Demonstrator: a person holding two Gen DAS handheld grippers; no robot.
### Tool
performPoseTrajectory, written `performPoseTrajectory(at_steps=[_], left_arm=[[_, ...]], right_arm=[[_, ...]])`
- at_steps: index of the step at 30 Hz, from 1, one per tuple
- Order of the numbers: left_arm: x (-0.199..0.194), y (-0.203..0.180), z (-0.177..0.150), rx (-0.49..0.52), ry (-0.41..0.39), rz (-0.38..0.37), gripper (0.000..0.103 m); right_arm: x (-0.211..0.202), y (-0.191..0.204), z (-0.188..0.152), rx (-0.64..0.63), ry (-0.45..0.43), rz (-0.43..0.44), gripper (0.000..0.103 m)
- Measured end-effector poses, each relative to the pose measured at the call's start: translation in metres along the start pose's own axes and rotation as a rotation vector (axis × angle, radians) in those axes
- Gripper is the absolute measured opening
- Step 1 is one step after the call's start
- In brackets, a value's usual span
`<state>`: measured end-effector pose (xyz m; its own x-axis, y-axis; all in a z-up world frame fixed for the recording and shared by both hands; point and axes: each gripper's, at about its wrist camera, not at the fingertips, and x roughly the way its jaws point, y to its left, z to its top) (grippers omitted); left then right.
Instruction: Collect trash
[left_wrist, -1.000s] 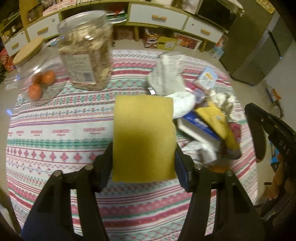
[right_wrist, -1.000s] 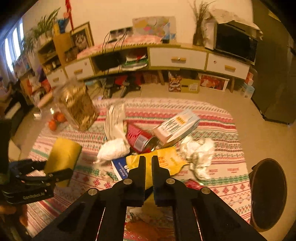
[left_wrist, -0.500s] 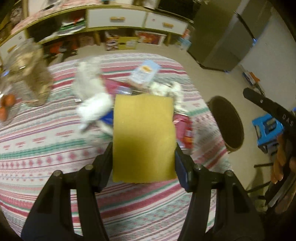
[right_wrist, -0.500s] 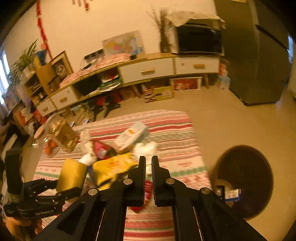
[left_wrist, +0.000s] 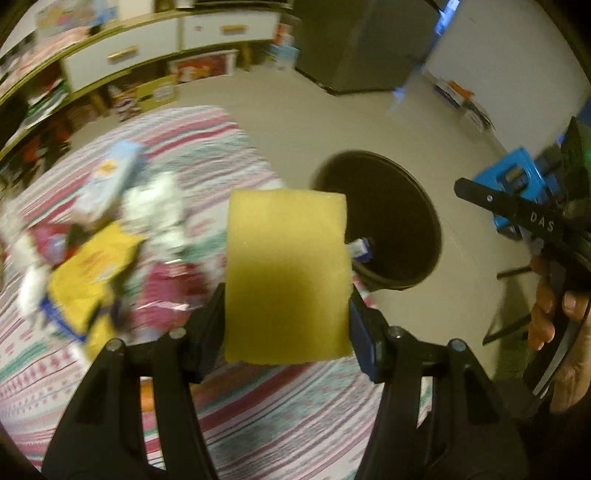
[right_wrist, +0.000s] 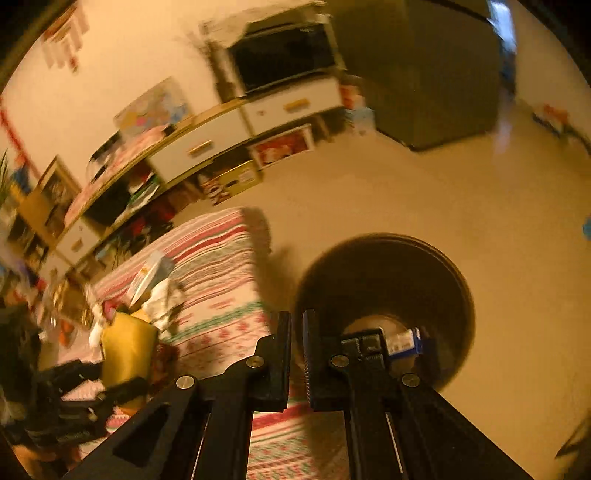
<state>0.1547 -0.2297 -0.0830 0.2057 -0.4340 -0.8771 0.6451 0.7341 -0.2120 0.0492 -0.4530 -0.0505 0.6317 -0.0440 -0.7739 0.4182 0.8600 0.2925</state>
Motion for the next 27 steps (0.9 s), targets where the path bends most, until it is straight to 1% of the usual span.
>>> performPoseTrajectory(at_steps=[2, 4, 5, 7, 9, 11, 12, 13, 14, 15, 16, 17, 19, 20, 23, 25, 27], left_arm=[[0.01, -0.016, 0.004, 0.012, 0.011, -0.03, 0.061], [0.014, -0.028, 0.003, 0.02, 0.015, -0.058, 0.061], [0.015, -0.032, 0.002, 0.028, 0.016, -0.059, 0.061], [0.011, -0.034, -0.003, 0.044, 0.012, -0.047, 0.061], [0.005, -0.027, -0.01, 0.047, 0.007, -0.029, 0.061], [-0.008, -0.01, -0.018, 0.033, -0.002, -0.006, 0.061], [-0.02, 0.006, -0.026, 0.016, -0.013, 0.013, 0.061], [-0.027, 0.018, -0.03, 0.006, -0.019, 0.027, 0.061], [-0.038, 0.034, -0.036, -0.008, -0.029, 0.053, 0.061], [-0.043, 0.043, -0.041, -0.016, -0.035, 0.071, 0.061], [-0.054, 0.063, -0.049, -0.034, -0.046, 0.111, 0.061], [-0.062, 0.077, -0.055, -0.05, -0.053, 0.138, 0.061], [-0.072, 0.104, -0.066, -0.094, -0.058, 0.169, 0.061], [-0.076, 0.116, -0.071, -0.121, -0.061, 0.176, 0.061], [-0.087, 0.162, -0.085, -0.226, -0.081, 0.203, 0.061], [-0.094, 0.18, -0.088, -0.263, -0.095, 0.219, 0.061], [-0.104, 0.196, -0.09, -0.294, -0.13, 0.24, 0.061]], right_arm=[[-0.001, -0.014, 0.0, 0.029, 0.006, -0.011, 0.007], [-0.001, -0.019, -0.001, 0.032, 0.013, -0.018, 0.008], [-0.001, -0.018, -0.002, 0.025, 0.022, -0.018, 0.01], [0.002, -0.012, -0.003, 0.006, 0.04, -0.004, 0.01], [0.004, 0.006, -0.005, -0.036, 0.052, 0.016, 0.012], [0.008, 0.028, -0.008, -0.088, 0.061, 0.026, 0.021], [0.011, 0.041, -0.01, -0.115, 0.067, 0.032, 0.025], [0.013, 0.053, -0.013, -0.135, 0.071, 0.04, 0.04], [0.015, 0.064, -0.015, -0.151, 0.072, 0.051, 0.059], [0.016, 0.075, -0.017, -0.165, 0.072, 0.065, 0.065], [0.017, 0.087, -0.019, -0.181, 0.073, 0.081, 0.07], [0.019, 0.099, -0.021, -0.196, 0.077, 0.092, 0.07], [0.024, 0.122, -0.023, -0.213, 0.08, 0.11, 0.072], [0.028, 0.132, -0.023, -0.212, 0.082, 0.122, 0.074], [0.047, 0.157, -0.021, -0.191, 0.112, 0.138, 0.076], [0.063, 0.174, -0.018, -0.187, 0.144, 0.138, 0.076], [0.077, 0.195, -0.013, -0.199, 0.162, 0.132, 0.076]])
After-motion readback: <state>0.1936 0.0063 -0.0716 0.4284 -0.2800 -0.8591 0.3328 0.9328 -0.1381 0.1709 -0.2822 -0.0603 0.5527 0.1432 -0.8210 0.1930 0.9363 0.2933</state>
